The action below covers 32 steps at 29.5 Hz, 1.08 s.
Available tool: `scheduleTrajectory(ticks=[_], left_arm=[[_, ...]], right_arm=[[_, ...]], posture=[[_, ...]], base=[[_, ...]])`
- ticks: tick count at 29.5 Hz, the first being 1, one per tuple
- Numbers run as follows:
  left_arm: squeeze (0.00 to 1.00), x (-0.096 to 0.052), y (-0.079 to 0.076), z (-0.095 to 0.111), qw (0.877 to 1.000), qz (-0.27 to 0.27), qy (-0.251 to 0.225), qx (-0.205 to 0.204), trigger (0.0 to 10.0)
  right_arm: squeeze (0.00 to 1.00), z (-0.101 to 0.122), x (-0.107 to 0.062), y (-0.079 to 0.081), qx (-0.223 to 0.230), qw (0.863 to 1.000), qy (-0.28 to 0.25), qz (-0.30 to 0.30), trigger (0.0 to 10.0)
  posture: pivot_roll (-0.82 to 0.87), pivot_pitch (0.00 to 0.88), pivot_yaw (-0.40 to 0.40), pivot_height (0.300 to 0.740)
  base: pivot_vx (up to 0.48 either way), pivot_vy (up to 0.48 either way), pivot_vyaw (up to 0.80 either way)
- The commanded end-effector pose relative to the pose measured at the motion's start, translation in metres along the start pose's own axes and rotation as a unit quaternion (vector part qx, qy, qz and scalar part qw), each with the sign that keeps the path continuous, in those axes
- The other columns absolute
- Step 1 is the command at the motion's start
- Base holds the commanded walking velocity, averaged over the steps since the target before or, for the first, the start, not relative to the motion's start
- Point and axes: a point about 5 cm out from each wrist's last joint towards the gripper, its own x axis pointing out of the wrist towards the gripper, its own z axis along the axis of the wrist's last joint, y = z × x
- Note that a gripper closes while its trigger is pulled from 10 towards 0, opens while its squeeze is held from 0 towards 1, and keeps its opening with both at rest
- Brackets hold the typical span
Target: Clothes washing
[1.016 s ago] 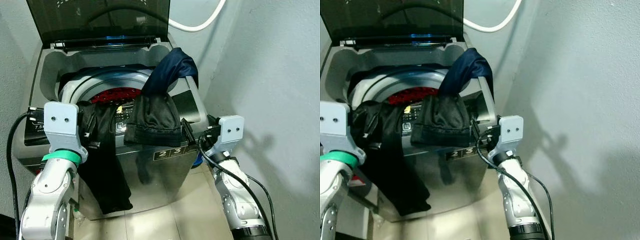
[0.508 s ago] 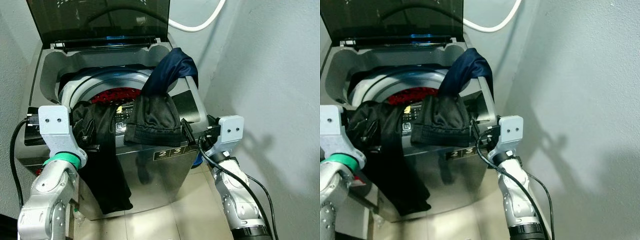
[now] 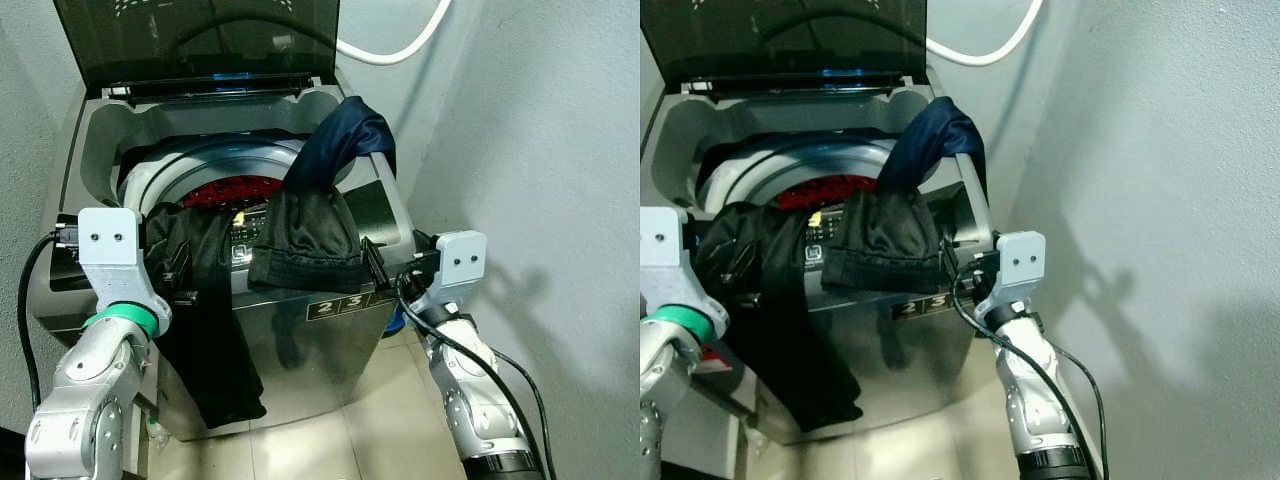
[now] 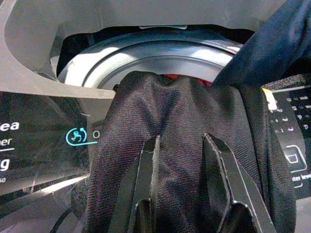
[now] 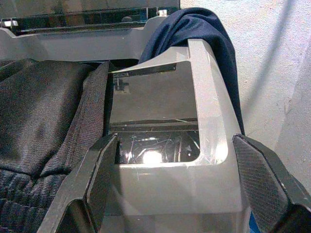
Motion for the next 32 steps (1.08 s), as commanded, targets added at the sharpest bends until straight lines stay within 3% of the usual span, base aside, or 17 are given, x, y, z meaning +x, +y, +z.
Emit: scheduleTrajectory(ticks=[1,11,17,18,21,26,27,29,30,31,32], left_arm=[[0.0,0.0,0.0,-0.015,0.999,-0.002,0.045,-0.004,0.0],[0.0,0.0,0.0,-0.013,0.999,-0.004,0.039,0.001,0.0],[0.0,0.001,-0.002,-0.003,1.0,-0.004,0.003,0.019,0.0],[0.0,0.002,-0.001,0.002,0.999,0.005,-0.018,0.029,10.0],[0.0,0.003,0.0,0.016,0.997,0.023,-0.064,0.048,10.0],[0.0,0.002,0.0,0.024,0.994,0.022,-0.09,0.061,10.0],[0.23,0.002,-0.001,0.027,0.993,0.016,-0.1,0.068,10.0],[0.23,0.002,-0.001,0.027,0.993,0.016,-0.1,0.068,10.0],[0.7,0.003,-0.002,0.03,0.992,0.014,-0.107,0.072,10.0],[0.7,0.003,-0.002,0.03,0.992,0.014,-0.107,0.072,10.0],[1.0,0.003,-0.005,0.033,0.99,0.005,-0.118,0.075,10.0]], right_arm=[[0.0,-0.004,-0.002,0.003,0.002,1.0,0.012,0.007,10.0],[0.0,-0.004,-0.001,0.003,0.002,1.0,0.012,0.007,10.0],[0.0,-0.004,-0.001,0.003,0.002,1.0,0.013,0.007,10.0],[0.0,-0.004,-0.001,0.003,0.001,1.0,0.013,0.007,10.0],[0.0,-0.004,-0.001,0.002,0.001,1.0,0.013,0.007,10.0],[0.0,-0.004,-0.001,0.002,0.001,1.0,0.012,0.007,10.0],[0.0,-0.004,-0.001,0.002,0.001,1.0,0.012,0.007,10.0],[0.0,-0.004,-0.001,0.002,0.001,1.0,0.012,0.007,10.0],[0.0,-0.004,-0.001,0.003,0.001,1.0,0.012,0.007,10.0],[0.0,-0.004,-0.001,0.003,0.001,1.0,0.012,0.007,10.0],[0.0,-0.004,-0.001,0.003,0.001,1.0,0.012,0.007,10.0]], posture=[[0.09,0.019,0.009,0.74],[0.09,0.02,0.009,0.74],[0.08,0.022,0.008,0.74],[0.08,0.022,0.007,0.74],[0.08,0.022,0.007,0.74],[0.08,0.022,0.007,0.74],[0.08,0.022,0.007,0.74],[0.08,0.022,0.007,0.74],[0.08,0.022,0.007,0.74],[0.08,0.022,0.007,0.74],[0.09,0.023,0.007,0.74]], base=[[0.0,0.0,0.0],[0.0,0.0,0.0],[0.0,0.0,0.0],[0.0,0.0,0.0],[0.0,0.0,0.0],[0.0,0.0,0.0],[0.0,0.0,0.0],[0.0,0.0,0.0],[0.0,0.0,0.0],[0.0,0.0,0.0],[0.0,0.0,0.0]])
